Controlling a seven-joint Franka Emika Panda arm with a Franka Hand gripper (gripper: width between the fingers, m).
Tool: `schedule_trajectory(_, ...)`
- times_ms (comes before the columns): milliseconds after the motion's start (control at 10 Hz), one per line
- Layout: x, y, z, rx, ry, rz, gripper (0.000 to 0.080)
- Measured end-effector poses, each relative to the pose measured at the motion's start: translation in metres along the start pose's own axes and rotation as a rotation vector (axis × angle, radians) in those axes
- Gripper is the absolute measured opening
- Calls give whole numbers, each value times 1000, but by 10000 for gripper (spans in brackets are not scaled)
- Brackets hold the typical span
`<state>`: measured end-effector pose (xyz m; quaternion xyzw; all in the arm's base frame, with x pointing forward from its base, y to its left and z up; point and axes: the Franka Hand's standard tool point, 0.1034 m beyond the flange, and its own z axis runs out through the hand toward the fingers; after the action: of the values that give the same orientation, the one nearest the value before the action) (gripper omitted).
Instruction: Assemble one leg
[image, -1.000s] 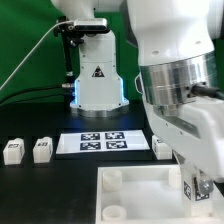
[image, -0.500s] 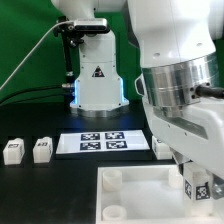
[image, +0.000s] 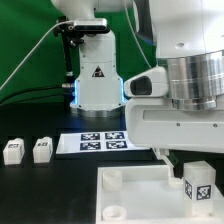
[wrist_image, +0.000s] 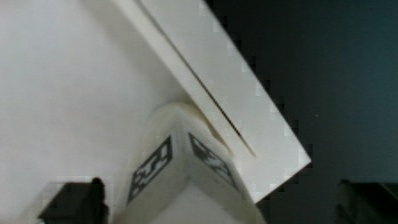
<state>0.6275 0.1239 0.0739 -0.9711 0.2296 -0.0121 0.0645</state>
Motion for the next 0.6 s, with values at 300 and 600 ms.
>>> schedule_trajectory(300,3,0,-3,-48,16,-452,649)
schedule_trajectory(600,9,6,-3,-47,28,-567,621)
